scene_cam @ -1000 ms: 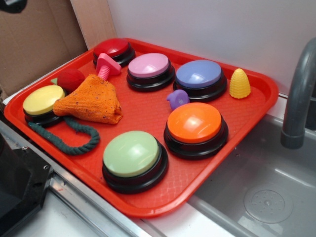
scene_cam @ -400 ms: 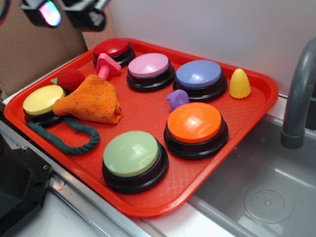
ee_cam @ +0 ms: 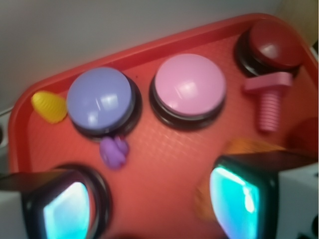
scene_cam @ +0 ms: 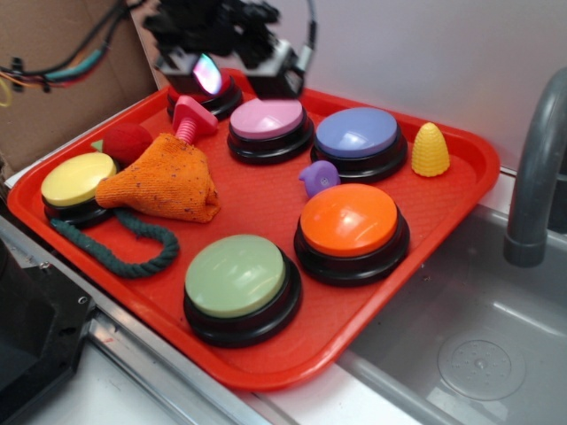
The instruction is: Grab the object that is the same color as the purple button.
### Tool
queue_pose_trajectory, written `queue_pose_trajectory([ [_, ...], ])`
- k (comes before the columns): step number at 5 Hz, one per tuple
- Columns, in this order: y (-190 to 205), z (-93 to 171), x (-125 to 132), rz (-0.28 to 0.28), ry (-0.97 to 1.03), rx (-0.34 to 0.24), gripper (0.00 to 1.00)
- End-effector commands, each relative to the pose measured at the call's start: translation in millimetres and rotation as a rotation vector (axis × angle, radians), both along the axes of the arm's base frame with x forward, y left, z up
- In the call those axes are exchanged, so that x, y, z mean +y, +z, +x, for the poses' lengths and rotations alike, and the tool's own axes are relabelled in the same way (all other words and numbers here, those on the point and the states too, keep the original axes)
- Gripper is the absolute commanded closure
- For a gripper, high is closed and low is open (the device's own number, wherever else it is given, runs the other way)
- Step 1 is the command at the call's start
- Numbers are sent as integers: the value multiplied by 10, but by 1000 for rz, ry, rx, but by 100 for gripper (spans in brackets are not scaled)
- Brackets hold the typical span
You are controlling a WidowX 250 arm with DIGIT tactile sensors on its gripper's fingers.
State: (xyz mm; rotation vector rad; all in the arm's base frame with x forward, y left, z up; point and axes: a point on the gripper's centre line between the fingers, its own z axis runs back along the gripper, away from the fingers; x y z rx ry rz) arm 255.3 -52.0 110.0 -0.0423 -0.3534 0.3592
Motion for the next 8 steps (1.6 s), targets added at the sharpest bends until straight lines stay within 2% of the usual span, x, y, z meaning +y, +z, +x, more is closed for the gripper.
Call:
queue_pose_trajectory([
  [1, -227, 300, -137, 0, -9, -7, 0],
  [2, -338, 355, -125, 6, 0, 23, 0],
  [6, -569, 387, -112, 71, 14, 40, 0],
  [7, -614, 405, -105, 73, 18, 53, 0],
  [8, -656, 420, -109, 40, 7, 72, 0],
])
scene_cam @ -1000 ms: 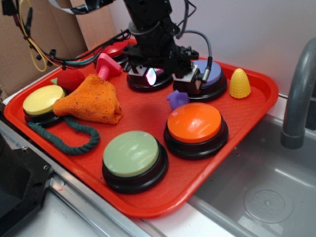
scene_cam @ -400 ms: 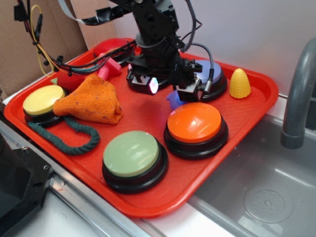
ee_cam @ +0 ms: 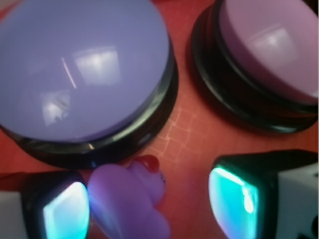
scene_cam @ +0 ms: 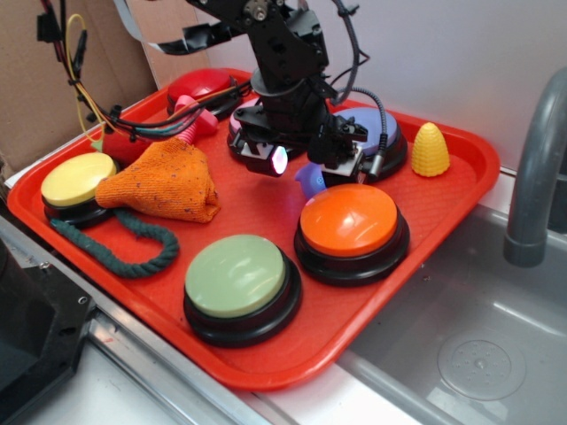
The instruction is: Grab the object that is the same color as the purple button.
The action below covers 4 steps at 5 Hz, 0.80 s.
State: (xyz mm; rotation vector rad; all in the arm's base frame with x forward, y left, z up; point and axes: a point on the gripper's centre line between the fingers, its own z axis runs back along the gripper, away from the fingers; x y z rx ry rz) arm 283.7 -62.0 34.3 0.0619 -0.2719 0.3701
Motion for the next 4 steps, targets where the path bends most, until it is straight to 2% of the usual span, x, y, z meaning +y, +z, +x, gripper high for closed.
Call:
queue_pose_trajectory([
  [1, 94, 144, 7, -55, -3, -27, 100],
  [3, 114, 169, 60, -67, 18, -4, 100],
  [4, 180, 154, 100, -49, 42, -16, 100],
])
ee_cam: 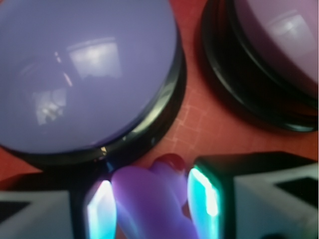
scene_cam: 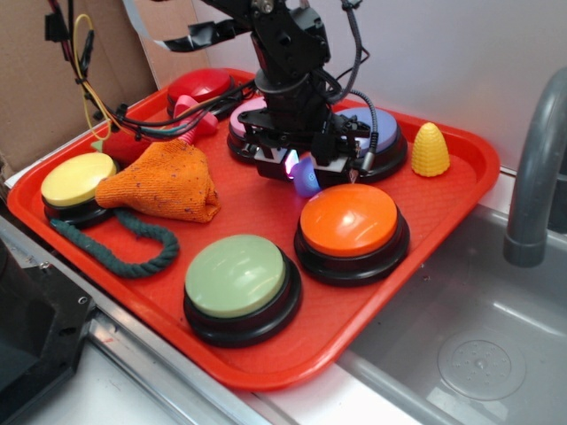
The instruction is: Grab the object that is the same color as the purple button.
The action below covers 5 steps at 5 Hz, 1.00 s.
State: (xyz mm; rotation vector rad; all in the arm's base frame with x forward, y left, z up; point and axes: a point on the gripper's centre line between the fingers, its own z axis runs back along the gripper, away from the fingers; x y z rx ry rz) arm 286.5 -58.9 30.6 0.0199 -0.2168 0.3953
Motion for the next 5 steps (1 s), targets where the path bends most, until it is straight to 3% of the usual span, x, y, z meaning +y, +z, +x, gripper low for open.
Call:
queue_pose_trajectory([
  [1, 375, 75, 175, 45, 82, -50, 100],
  [2, 621, -19, 335, 61, 69, -1, 100],
  [4, 1398, -336, 888, 87, 29, 46, 100],
  [5, 1648, -492, 1071, 71, 57, -1, 100],
])
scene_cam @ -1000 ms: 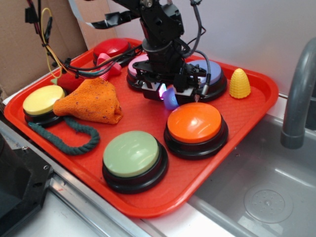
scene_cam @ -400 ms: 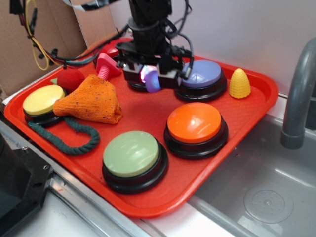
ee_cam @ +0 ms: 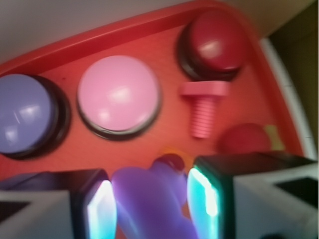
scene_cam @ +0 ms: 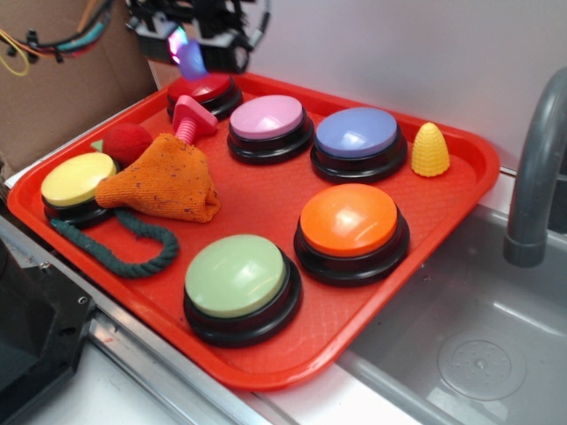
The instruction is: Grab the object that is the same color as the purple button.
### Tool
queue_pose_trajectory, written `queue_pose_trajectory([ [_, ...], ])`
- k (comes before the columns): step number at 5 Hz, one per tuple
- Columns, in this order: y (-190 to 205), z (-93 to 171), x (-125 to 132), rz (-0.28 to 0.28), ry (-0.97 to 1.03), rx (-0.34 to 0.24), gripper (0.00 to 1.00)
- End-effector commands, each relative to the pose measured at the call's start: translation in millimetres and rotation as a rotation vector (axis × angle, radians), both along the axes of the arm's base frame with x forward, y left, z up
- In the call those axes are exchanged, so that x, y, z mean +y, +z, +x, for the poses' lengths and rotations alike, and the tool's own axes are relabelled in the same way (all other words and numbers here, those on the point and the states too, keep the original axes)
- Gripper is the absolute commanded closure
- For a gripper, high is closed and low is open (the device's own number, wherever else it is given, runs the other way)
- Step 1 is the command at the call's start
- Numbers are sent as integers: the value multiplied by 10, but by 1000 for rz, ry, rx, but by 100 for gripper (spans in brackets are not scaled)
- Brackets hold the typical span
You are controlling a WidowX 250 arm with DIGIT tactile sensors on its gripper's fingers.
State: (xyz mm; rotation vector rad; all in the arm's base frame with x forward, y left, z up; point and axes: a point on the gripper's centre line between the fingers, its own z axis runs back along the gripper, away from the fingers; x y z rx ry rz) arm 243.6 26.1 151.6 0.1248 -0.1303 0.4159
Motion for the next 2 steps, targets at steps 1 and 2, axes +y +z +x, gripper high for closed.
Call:
queue_pose_trajectory([
  [1, 545, -156, 316, -21, 18, -141, 100],
  [2, 515, -137, 293, -42, -6, -154, 100],
])
